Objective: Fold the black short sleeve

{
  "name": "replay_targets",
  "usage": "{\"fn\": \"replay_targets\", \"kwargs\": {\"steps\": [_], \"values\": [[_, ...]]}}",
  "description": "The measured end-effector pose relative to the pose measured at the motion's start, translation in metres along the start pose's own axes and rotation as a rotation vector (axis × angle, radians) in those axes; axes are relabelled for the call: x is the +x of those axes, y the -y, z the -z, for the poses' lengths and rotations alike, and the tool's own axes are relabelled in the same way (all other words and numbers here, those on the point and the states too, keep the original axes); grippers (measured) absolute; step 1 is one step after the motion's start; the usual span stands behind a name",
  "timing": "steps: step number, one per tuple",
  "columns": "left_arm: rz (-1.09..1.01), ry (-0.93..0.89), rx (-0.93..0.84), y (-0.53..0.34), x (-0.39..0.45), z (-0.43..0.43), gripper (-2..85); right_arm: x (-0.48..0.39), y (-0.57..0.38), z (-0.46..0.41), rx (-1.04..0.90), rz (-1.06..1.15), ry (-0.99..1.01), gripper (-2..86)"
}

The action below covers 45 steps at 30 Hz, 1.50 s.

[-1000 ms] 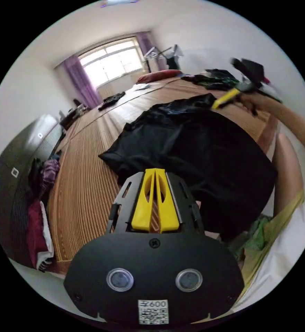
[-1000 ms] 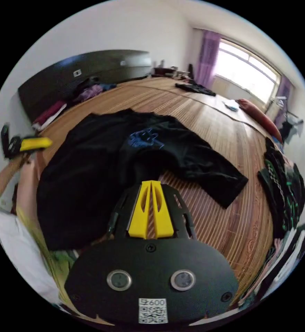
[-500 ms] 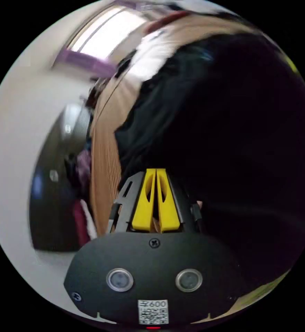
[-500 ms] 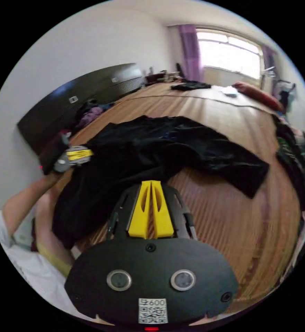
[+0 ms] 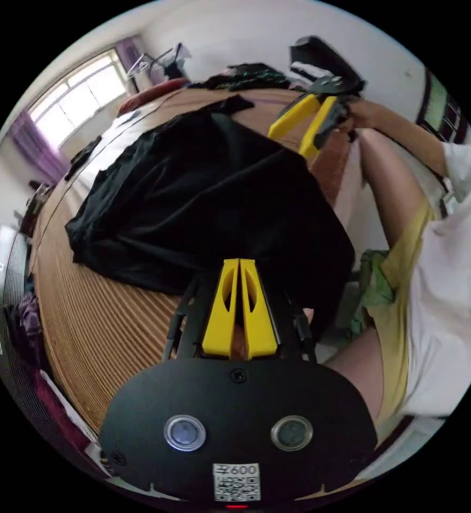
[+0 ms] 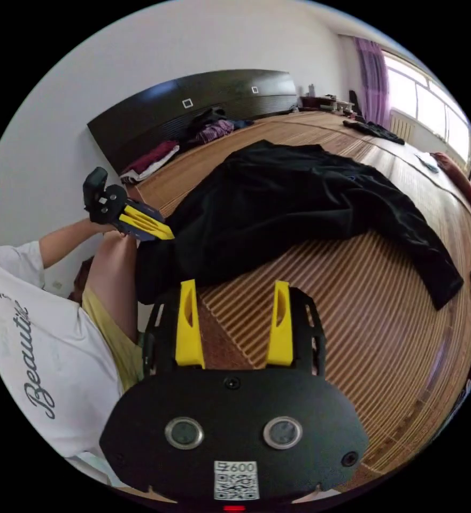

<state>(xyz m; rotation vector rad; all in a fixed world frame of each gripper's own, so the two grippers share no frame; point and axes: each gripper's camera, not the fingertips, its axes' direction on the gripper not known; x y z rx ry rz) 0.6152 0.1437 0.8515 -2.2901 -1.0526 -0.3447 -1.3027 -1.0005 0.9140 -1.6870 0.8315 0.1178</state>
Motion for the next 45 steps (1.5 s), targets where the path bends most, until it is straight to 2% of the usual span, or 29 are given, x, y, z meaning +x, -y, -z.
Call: {"fn": "replay_targets", "kwargs": {"steps": [1, 4, 7, 9, 10, 13, 15, 17, 18, 21, 23, 25, 27, 31, 33, 36, 37, 39, 40, 41, 42, 43, 44, 45], "values": [[-0.05, 0.056, 0.05, 0.005, 0.013, -0.002, 0.7, -0.016, 0.009, -0.014, -0.038, 0.013, -0.042, 14.6], [0.014, 0.077, 0.046, 0.036, 0.019, -0.02, 0.6, -0.044, 0.028, -0.022, -0.005, 0.059, -0.193, 12.5], [0.094, 0.031, 0.075, 0.061, 0.005, -0.033, 0.6, -0.049, 0.044, -0.002, 0.046, 0.085, -0.267, 1.5], [0.194, 0.014, 0.092, 0.064, -0.013, -0.029, 0.6, -0.042, 0.05, 0.035, 0.132, 0.045, -0.284, 0.1], [0.259, 0.052, 0.154, 0.057, -0.021, -0.016, 0.5, -0.038, 0.05, 0.071, 0.221, 0.021, -0.26, -0.4], [0.297, 0.284, 0.282, 0.026, -0.015, 0.023, 0.5, -0.028, 0.044, 0.17, 0.432, -0.049, -0.248, -0.7], [0.254, 0.352, 0.318, 0.007, -0.003, 0.037, 0.6, -0.034, 0.046, 0.214, 0.493, -0.03, -0.391, -0.8], [0.219, 0.334, 0.298, -0.01, 0.014, 0.037, 0.8, -0.039, 0.054, 0.256, 0.544, -0.054, -0.61, -0.8], [0.202, 0.32, 0.281, -0.012, 0.018, 0.034, 0.9, -0.038, 0.057, 0.261, 0.547, -0.063, -0.657, -0.8], [0.087, 0.328, 0.159, -0.012, 0.048, 0.003, 1.3, -0.014, 0.081, 0.252, 0.434, -0.078, -0.852, -0.7], [0.043, 0.358, 0.087, -0.002, 0.067, -0.024, 1.9, 0.045, 0.104, 0.207, 0.1, -0.119, -0.953, -0.6], [0.051, 0.304, 0.091, 0.007, 0.072, -0.035, 2.6, 0.086, 0.099, 0.178, -0.086, -0.175, -0.987, -0.2], [0.08, 0.258, 0.117, 0.018, 0.068, -0.039, 3.8, 0.1, 0.079, 0.173, -0.125, -0.195, -0.968, 0.3], [0.16, 0.271, 0.192, 0.053, 0.042, -0.048, 8.5, 0.103, 0.025, 0.206, 0.016, -0.211, -0.77, 4.3], [0.117, 0.24, 0.193, 0.077, 0.032, -0.062, 9.7, 0.118, 0.009, 0.219, 0.033, -0.247, -0.661, 8.2], [-0.12, 0.182, 0.109, 0.124, 0.036, -0.097, 6.9, 0.164, -0.006, 0.221, -0.038, -0.324, -0.463, 11.1], [-0.273, 0.192, -0.046, 0.144, 0.048, -0.122, 3.9, 0.181, -0.006, 0.213, -0.108, -0.335, -0.371, 10.8], [-0.554, 0.322, -0.107, 0.158, 0.074, -0.132, 3.1, 0.18, 0.002, 0.214, -0.117, -0.286, -0.406, 9.2], [-0.74, 0.394, -0.163, 0.161, 0.081, -0.14, 2.8, 0.168, 0.011, 0.217, -0.129, -0.213, -0.409, 4.2], [-0.739, 0.517, -0.183, 0.171, 0.059, -0.147, 2.8, 0.157, 0.02, 0.219, -0.13, -0.156, -0.368, 1.2], [-0.67, 0.588, -0.171, 0.181, 0.038, -0.146, 2.8, 0.151, 0.025, 0.219, -0.128, -0.132, -0.333, 0.8], [-0.433, 0.637, -0.113, 0.203, -0.018, -0.129, 3.0, 0.14, 0.035, 0.224, -0.065, -0.086, -0.203, 0.1], [0.005, 0.534, -0.059, 0.222, -0.09, -0.097, 3.2, 0.135, 0.044, 0.234, 0.065, -0.098, -0.049, -0.4], [0.235, 0.421, -0.041, 0.222, -0.126, -0.081, 3.6, 0.135, 0.048, 0.237, 0.114, -0.12, 0.026, -0.5]]}}
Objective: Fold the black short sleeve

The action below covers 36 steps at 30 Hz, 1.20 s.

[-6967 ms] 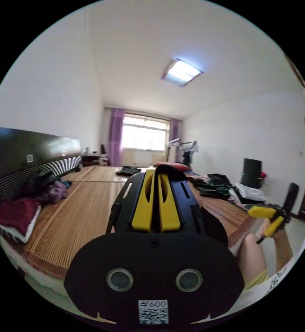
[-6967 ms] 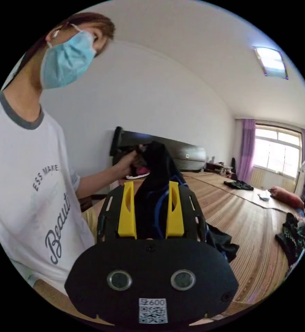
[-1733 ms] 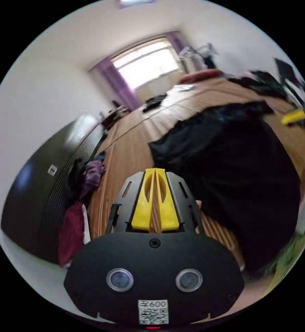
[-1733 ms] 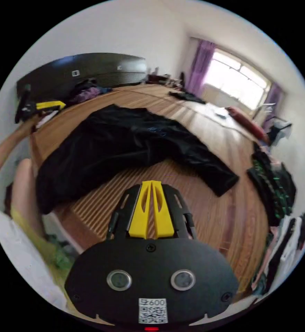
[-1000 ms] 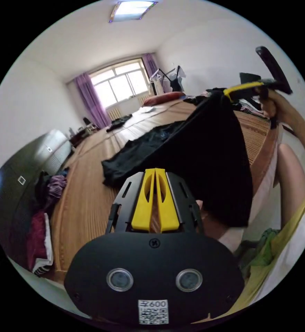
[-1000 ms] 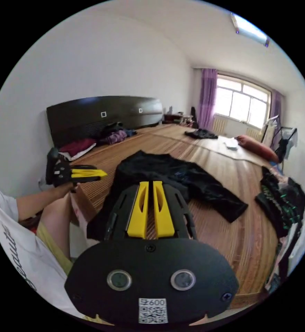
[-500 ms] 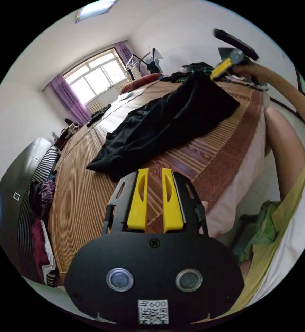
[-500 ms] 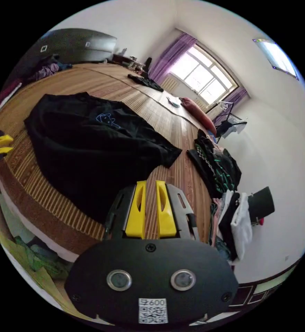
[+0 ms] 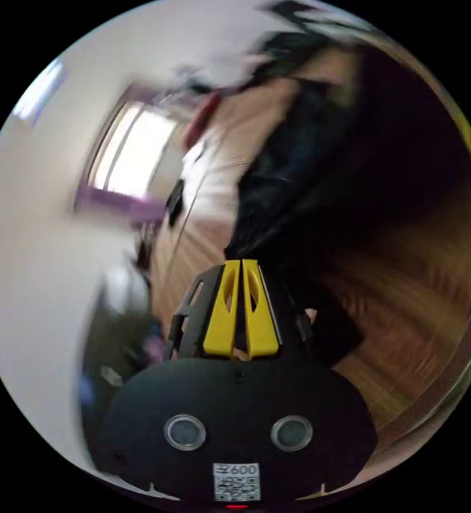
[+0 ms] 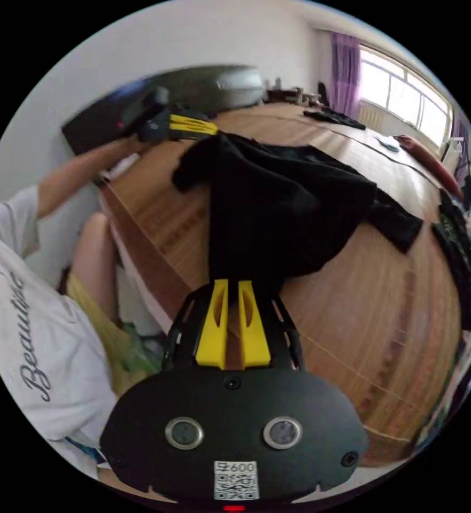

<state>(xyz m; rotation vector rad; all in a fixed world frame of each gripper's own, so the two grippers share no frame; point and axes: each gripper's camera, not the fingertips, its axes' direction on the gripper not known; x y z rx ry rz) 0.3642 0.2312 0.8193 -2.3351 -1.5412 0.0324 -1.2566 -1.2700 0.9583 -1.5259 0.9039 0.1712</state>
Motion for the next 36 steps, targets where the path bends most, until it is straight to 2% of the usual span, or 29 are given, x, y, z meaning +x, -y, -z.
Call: {"fn": "replay_targets", "kwargs": {"steps": [1, 2, 3, 7, 9, 11, 13, 15, 18, 20, 22, 27, 36], "values": [[0.277, -0.26, -0.01, -0.004, -0.055, -0.001, 4.3, 0.002, 0.01, 0.0, 0.05, -0.057, 0.112, -0.7], [0.357, -0.425, 0.092, -0.018, -0.079, 0.005, 6.0, 0.004, 0.019, -0.002, 0.072, -0.108, 0.18, -0.7], [0.374, -0.439, 0.127, -0.026, -0.084, 0.01, 6.9, 0.004, 0.023, -0.001, 0.087, -0.118, 0.202, -0.8], [0.223, -0.313, 0.062, -0.092, -0.053, 0.026, 18.4, -0.001, 0.036, 0.022, 0.172, -0.114, 0.19, -0.9], [0.132, -0.387, 0.071, -0.136, -0.025, 0.027, 20.2, 0.004, 0.038, 0.04, 0.227, -0.136, 0.237, -0.9], [0.011, -0.5, 0.105, -0.192, 0.023, 0.036, 20.5, 0.019, 0.045, 0.064, 0.301, -0.214, 0.398, -0.9], [-0.046, -0.485, 0.178, -0.226, 0.062, 0.053, 20.3, 0.028, 0.052, 0.085, 0.377, -0.268, 0.514, -0.9], [-0.104, -0.405, 0.256, -0.248, 0.099, 0.071, 19.7, 0.031, 0.063, 0.111, 0.45, -0.28, 0.569, -0.9], [-0.157, -0.193, 0.305, -0.258, 0.146, 0.087, 18.2, 0.021, 0.089, 0.154, 0.479, -0.241, 0.564, -0.8], [-0.076, 0.03, 0.303, -0.253, 0.154, 0.089, 16.8, 0.008, 0.106, 0.19, 0.468, -0.163, 0.514, -0.8], [-0.015, 0.137, 0.299, -0.249, 0.151, 0.085, 16.6, -0.003, 0.112, 0.215, 0.474, -0.121, 0.433, -0.9], [-0.077, -0.038, 0.223, -0.228, 0.157, 0.053, 17.6, -0.02, 0.122, 0.251, 0.49, -0.087, 0.33, -0.9], [0.152, -0.347, 0.453, -0.26, 0.122, 0.096, 16.9, -0.022, 0.121, 0.236, 0.549, -0.132, 0.383, -0.8]]}}
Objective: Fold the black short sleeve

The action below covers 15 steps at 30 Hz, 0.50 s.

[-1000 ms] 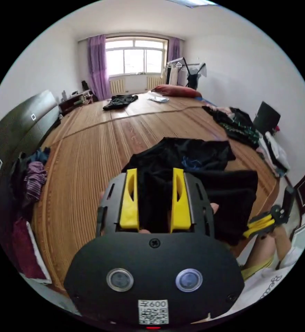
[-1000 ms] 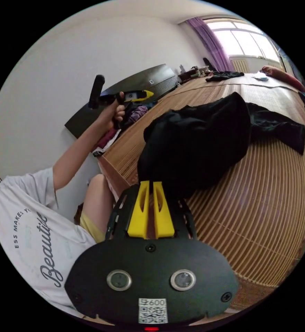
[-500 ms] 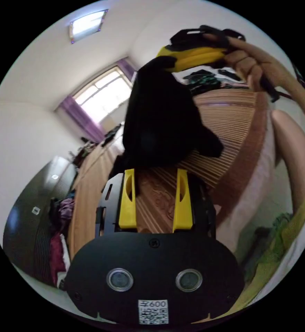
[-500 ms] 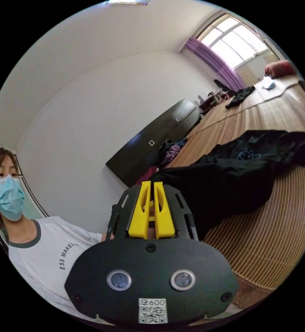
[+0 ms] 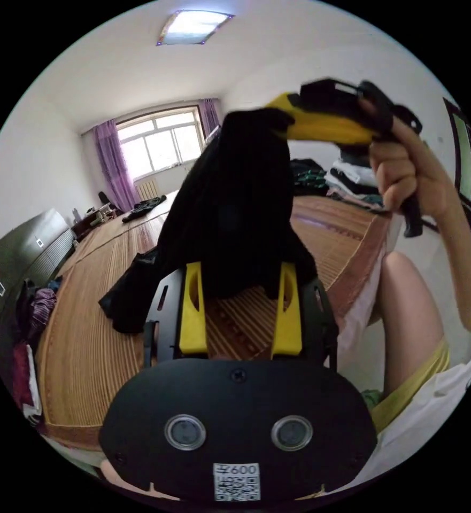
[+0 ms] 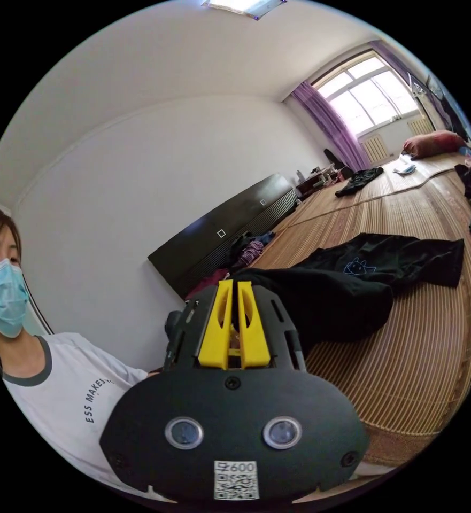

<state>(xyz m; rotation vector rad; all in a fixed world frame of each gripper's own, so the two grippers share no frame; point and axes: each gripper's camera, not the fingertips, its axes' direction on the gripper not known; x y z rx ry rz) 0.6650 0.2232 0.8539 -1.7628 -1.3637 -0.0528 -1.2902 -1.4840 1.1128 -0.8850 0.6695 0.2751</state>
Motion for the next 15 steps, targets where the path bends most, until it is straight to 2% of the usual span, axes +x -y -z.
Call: {"fn": "replay_targets", "kwargs": {"steps": [3, 5, 7, 10, 15], "values": [[0.041, 0.002, -0.006, 0.002, -0.025, -0.003, 12.0, -0.001, -0.005, -0.015, -0.008, 0.006, 0.029, -0.7], [0.05, 0.015, -0.02, 0.002, -0.043, -0.011, 3.1, -0.004, -0.012, -0.027, -0.01, 0.041, 0.006, -0.5], [0.087, 0.032, -0.007, 0.001, -0.058, -0.003, 1.9, -0.001, -0.022, -0.03, 0.004, 0.039, -0.067, -0.2], [0.179, -0.063, 0.097, -0.006, -0.09, 0.034, 1.1, -0.001, -0.054, -0.023, 0.055, 0.086, -0.225, 1.6], [0.369, -0.206, 0.149, -0.028, -0.147, 0.069, 0.7, -0.001, -0.12, -0.033, 0.11, 0.152, -0.459, 12.0]]}}
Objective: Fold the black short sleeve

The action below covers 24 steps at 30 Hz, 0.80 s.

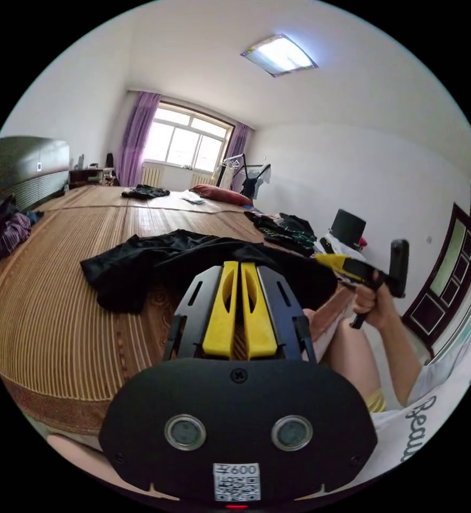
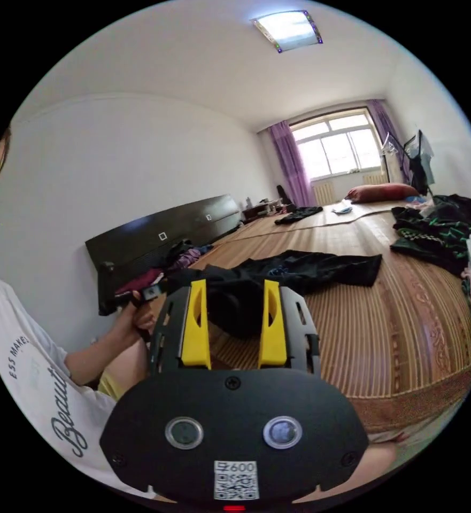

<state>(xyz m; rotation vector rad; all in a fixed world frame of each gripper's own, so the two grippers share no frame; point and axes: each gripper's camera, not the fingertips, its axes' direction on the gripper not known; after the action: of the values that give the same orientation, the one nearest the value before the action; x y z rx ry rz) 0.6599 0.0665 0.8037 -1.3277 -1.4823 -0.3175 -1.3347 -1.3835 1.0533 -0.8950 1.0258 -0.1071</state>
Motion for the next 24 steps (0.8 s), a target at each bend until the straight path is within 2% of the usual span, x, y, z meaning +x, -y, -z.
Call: {"fn": "replay_targets", "kwargs": {"steps": [3, 7, 10, 13, 16, 18, 20, 23, 24], "values": [[0.025, 0.018, -0.007, 0.001, -0.014, 0.016, 0.6, -0.011, -0.041, -0.037, -0.127, 0.002, 0.008, 13.7], [0.113, -0.093, 0.016, 0.008, -0.031, 0.035, 0.5, -0.053, -0.098, -0.119, -0.366, 0.078, 0.022, 14.2], [0.176, -0.16, 0.014, 0.011, -0.04, 0.039, 0.5, -0.108, -0.127, -0.179, -0.437, 0.235, -0.114, 13.0], [0.172, -0.182, -0.005, 0.015, -0.043, 0.041, 0.6, -0.151, -0.145, -0.23, -0.419, 0.378, -0.4, 10.9], [0.128, -0.121, -0.037, 0.023, -0.05, 0.053, 0.6, -0.169, -0.149, -0.258, -0.445, 0.49, -0.543, 2.0], [0.079, -0.041, -0.039, 0.033, -0.058, 0.073, 0.6, -0.167, -0.135, -0.241, -0.366, 0.457, -0.595, 0.1], [0.031, 0.097, -0.034, 0.046, -0.07, 0.105, 0.6, -0.158, -0.099, -0.183, -0.186, 0.345, -0.586, -0.5], [0.025, 0.137, -0.056, 0.056, -0.084, 0.131, 0.7, -0.157, -0.059, -0.096, 0.092, 0.25, -0.514, -0.5], [0.032, 0.128, -0.06, 0.057, -0.086, 0.133, 0.7, -0.159, -0.055, -0.083, 0.129, 0.247, -0.499, -0.5]]}}
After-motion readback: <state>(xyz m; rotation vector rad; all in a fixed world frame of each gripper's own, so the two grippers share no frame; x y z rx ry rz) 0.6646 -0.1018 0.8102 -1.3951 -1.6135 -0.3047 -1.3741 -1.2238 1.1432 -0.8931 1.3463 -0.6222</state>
